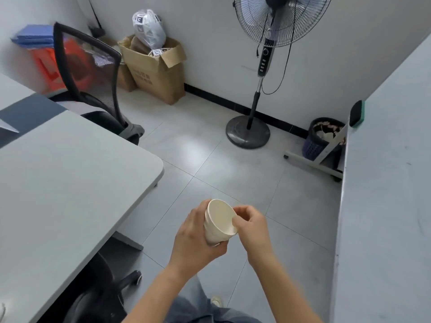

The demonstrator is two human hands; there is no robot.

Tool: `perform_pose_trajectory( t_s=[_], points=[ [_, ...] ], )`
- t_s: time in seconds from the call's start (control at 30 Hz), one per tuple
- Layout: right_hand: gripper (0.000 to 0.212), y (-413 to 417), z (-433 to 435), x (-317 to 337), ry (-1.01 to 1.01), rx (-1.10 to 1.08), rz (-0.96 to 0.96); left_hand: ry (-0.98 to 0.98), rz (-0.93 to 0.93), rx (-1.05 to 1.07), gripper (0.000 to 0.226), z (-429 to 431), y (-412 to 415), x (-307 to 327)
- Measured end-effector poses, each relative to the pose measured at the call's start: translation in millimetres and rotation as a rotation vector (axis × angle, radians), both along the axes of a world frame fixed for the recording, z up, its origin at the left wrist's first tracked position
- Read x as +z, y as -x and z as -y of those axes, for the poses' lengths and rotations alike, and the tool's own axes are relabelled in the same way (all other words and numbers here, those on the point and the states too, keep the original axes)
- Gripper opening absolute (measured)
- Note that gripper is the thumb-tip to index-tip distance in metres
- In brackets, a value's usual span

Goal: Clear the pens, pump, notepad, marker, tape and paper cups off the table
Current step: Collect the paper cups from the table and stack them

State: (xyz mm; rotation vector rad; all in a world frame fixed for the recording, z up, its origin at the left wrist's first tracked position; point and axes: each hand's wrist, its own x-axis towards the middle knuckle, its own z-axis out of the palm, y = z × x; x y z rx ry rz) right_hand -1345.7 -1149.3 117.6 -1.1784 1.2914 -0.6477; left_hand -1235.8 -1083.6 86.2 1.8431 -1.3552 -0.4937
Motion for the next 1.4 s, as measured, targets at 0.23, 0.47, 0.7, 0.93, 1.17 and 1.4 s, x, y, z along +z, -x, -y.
perform_pose_trajectory(
  t_s=[0.23, 0.47, 0.7, 0.93, 1.17, 1.4],
  points=[
    [0.017, -31.2, 77.5, -11.6, -0.008, -0.072, -0.050, -0.076, -0.098, -0.062, 0.074, 83.1, -31.9, -11.9],
    [0.014, -98.9, 186.2, 1.2, 0.054, -0.104, -0.059, -0.016, -0.104, -0.162, 0.074, 203.2, -108.6, 0.9],
    [0.014, -170.2, 271.7, 12.8, 0.101, -0.092, -0.060, 0.030, -0.110, -0.142, 0.072, 287.5, -180.3, 4.7],
    [0.019, -217.7, 326.2, 0.2, 0.040, 0.032, -0.085, -0.066, -0.168, -0.001, 0.072, 323.8, -220.7, -9.2],
    [0.027, -275.6, 404.4, -9.5, 0.031, 0.353, -0.036, -0.126, -0.156, 0.281, 0.072, 362.8, -254.8, -16.0],
    [0.023, -310.3, 518.9, 12.4, 0.095, 0.537, 0.081, -0.069, -0.175, 0.458, 0.068, 464.7, -273.0, 2.6]
  ],
)
